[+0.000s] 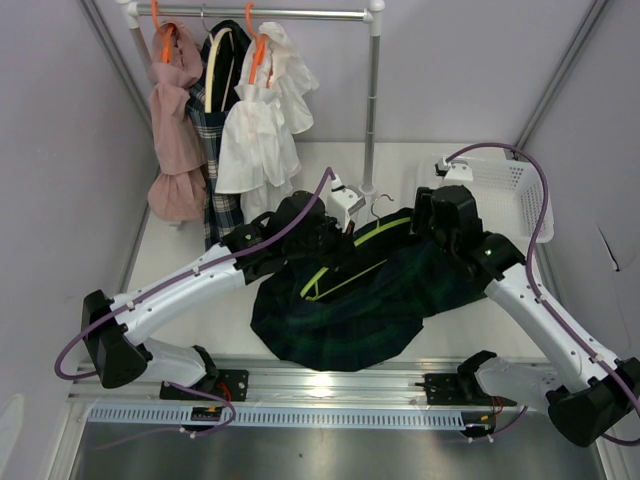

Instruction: Place the skirt on the hanger

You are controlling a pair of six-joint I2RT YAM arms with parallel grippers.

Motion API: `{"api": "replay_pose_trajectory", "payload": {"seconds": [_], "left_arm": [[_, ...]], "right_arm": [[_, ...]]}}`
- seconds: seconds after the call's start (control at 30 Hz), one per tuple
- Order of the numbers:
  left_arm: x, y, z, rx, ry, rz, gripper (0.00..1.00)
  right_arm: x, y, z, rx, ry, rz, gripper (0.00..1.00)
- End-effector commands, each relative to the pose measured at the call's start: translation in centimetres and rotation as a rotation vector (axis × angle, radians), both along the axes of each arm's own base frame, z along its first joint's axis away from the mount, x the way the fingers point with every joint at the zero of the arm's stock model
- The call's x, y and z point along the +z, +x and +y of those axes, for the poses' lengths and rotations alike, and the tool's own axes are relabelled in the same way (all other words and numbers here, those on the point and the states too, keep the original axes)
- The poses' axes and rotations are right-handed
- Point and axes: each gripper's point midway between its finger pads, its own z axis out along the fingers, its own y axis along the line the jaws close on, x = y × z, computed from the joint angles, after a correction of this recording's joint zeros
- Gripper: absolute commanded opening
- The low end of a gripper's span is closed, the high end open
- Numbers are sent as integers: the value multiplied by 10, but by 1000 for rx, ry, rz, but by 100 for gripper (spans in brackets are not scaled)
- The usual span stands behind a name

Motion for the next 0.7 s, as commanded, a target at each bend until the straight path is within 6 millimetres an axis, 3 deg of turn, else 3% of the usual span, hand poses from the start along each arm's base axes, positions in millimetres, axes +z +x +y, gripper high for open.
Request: {"api": "replay_pose_trajectory", "payload": {"seconds": [0.0, 0.1, 0.13, 0.23, 0.37, 0.4, 0.47, 0.5, 0.67], "left_arm": [[50, 3, -4, -11, -134, -102, 0], [52, 2, -5, -18, -154, -114, 0], [54, 2, -4, -16, -159, -118, 0], [49, 2, -6, -23, -165, -118, 0], [44, 5, -9, -10, -194, -133, 0], [34, 6, -10, -6, -199, -135, 0], [32, 10, -10, 22, -216, -157, 0], [17, 11, -9, 36, -209, -157, 0], [-5, 11, -8, 61, -207, -161, 0]], "right_arm": [[10, 2, 3, 18, 6, -13, 50], [9, 3, 0, 0, -13, 2, 37], [8, 3, -2, -5, -27, 11, 25], [22, 3, -4, -15, -27, -3, 7], [42, 3, -9, -35, -24, -6, 0], [50, 3, -10, -37, -15, -16, 0], [55, 0, -10, -30, -3, -12, 0], [58, 0, -13, -37, 7, -11, 0], [59, 0, -34, -79, 15, 8, 0]]}}
